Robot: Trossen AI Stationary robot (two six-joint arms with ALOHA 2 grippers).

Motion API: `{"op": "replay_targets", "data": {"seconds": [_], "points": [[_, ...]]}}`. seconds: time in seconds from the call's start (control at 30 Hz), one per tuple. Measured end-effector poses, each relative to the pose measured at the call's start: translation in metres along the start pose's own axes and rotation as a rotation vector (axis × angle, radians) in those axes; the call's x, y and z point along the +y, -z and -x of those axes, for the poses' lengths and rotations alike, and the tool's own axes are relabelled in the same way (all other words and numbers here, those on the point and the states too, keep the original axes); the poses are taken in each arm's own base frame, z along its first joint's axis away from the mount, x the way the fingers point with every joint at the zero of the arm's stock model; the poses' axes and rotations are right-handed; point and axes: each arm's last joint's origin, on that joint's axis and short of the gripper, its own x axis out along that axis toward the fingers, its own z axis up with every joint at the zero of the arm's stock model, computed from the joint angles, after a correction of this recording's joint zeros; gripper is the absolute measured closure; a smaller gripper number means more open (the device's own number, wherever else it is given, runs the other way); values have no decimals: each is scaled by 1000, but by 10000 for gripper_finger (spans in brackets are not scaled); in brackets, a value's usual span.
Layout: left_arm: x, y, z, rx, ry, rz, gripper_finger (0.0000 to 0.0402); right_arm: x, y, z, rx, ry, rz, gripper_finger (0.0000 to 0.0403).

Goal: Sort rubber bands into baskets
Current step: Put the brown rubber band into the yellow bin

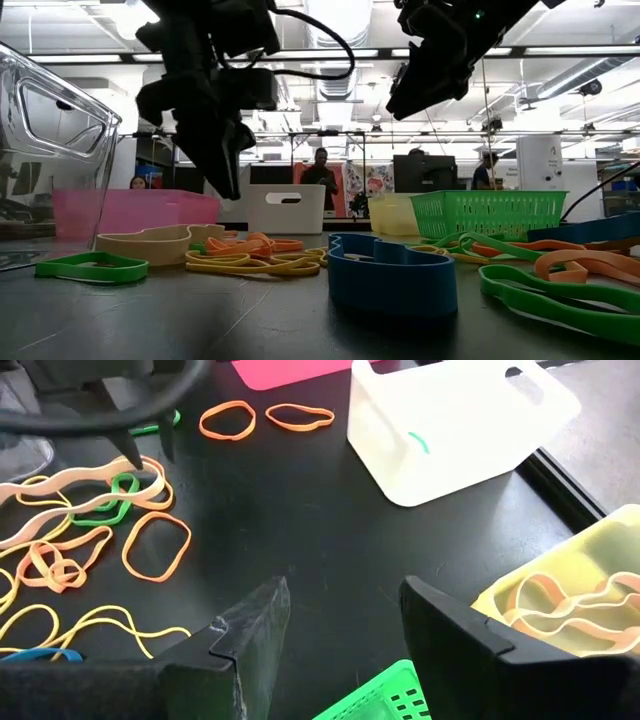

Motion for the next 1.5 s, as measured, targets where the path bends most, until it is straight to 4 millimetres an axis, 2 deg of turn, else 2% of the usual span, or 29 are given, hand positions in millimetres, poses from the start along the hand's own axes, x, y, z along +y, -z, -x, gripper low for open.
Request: {"op": "replay_targets", "data": {"seconds": [0.3,0.83,1.0,1.13,1.23,1.5], "points": [[-2,-1,-19,73,78,10,314,0,1,0,4,1,4,215],[0,9,-27,134,20,51,316,-1,8,-3,16,4,1,215],[0,11,-36,164,20,43,331,-1,9,-4,13,4,-4,215],[0,12,-41,180,19,25,371,-1,10,-4,15,4,-5,215],[1,12,-40,174,13,13,396,-1,10,-4,15,4,-4,215],[2,7,-11,80,-43,-59,401,-1,9,-5,9,3,-2,216]]}}
